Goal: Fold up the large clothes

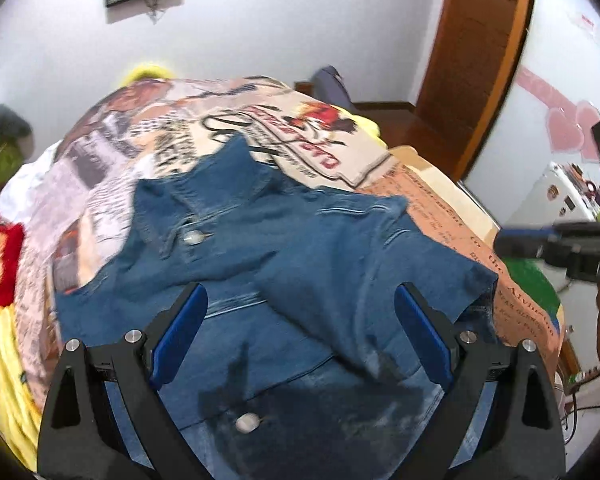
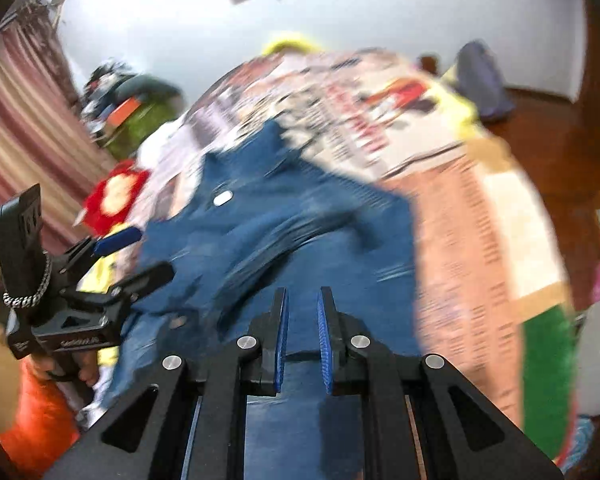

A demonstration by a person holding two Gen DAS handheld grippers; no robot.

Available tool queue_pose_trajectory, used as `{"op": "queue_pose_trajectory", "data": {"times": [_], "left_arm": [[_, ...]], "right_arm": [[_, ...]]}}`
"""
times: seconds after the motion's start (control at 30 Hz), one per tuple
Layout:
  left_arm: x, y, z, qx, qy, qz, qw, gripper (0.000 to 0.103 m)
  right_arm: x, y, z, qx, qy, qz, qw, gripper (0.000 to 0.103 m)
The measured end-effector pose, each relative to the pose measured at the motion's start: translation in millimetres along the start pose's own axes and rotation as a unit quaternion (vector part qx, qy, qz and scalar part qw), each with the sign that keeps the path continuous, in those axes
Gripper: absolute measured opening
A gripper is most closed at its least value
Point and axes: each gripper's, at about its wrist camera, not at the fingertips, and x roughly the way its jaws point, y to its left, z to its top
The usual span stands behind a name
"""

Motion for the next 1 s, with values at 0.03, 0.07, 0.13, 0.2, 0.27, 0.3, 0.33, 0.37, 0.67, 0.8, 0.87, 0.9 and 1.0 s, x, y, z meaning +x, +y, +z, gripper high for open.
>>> {"op": "queue_pose_trajectory", "data": {"times": [0.03, 0.07, 0.13, 0.2, 0.27, 0.3, 0.33, 0.37, 0.67, 0.8, 0.87, 0.9, 1.0], "left_arm": [[9.0, -6.8, 3.3, 0.008, 0.007, -0.005, 0.9999, 0.095], [16.3, -12.0, 5.4, 0.014, 0.014, -0.009, 0.9998, 0.095], [33.2, -22.9, 9.1, 0.025, 0.029, -0.015, 0.9992, 0.093], [51.2, -32.3, 11.1, 0.039, 0.045, -0.016, 0.9981, 0.085], [72.2, -39.2, 11.6, 0.049, 0.068, -0.011, 0.9965, 0.068], [84.6, -41.5, 11.2, 0.052, 0.081, -0.004, 0.9953, 0.065], [91.6, -42.3, 10.7, 0.054, 0.086, 0.002, 0.9948, 0.062], [98.6, -43.5, 10.2, 0.058, 0.089, 0.008, 0.9943, 0.056], [81.6, -25.8, 29.2, 0.066, 0.034, 0.067, 0.9950, 0.004], [49.6, 7.5, 51.8, 0.022, -0.014, 0.080, 0.9964, 0.003], [26.5, 28.2, 60.2, -0.002, -0.045, 0.081, 0.9957, 0.004], [15.0, 38.0, 62.4, -0.012, -0.058, 0.082, 0.9948, 0.004], [-12.5, 62.9, 58.1, -0.038, -0.087, 0.084, 0.9920, 0.004]], "right_arm": [[-3.6, -7.6, 1.9, 0.000, -0.009, -0.018, 1.000, 0.010], [-5.8, -15.0, 3.8, 0.001, -0.014, -0.030, 0.999, 0.010], [-7.4, -29.6, 6.2, 0.009, -0.018, -0.046, 0.999, 0.010], [-5.4, -43.5, 6.4, 0.021, -0.016, -0.049, 0.998, 0.010], [1.9, -56.7, 4.3, 0.034, -0.007, -0.050, 0.998, 0.010], [6.1, -61.7, 2.0, 0.040, -0.002, -0.050, 0.998, 0.010], [12.4, -66.9, -1.3, 0.046, 0.006, -0.049, 0.998, 0.010], [20.1, -69.4, -4.3, 0.051, 0.016, -0.047, 0.997, 0.010], [77.8, -73.2, -35.3, 0.071, 0.094, -0.013, 0.993, 0.010], [84.4, -52.2, -43.8, 0.038, 0.109, -0.008, 0.993, 0.010], [83.9, -39.9, -45.1, 0.015, 0.103, -0.023, 0.994, 0.010], [82.9, -34.6, -45.2, 0.006, 0.101, -0.020, 0.995, 0.010], [81.4, -23.9, -42.1, 0.002, 0.103, 0.007, 0.995, 0.010]]}}
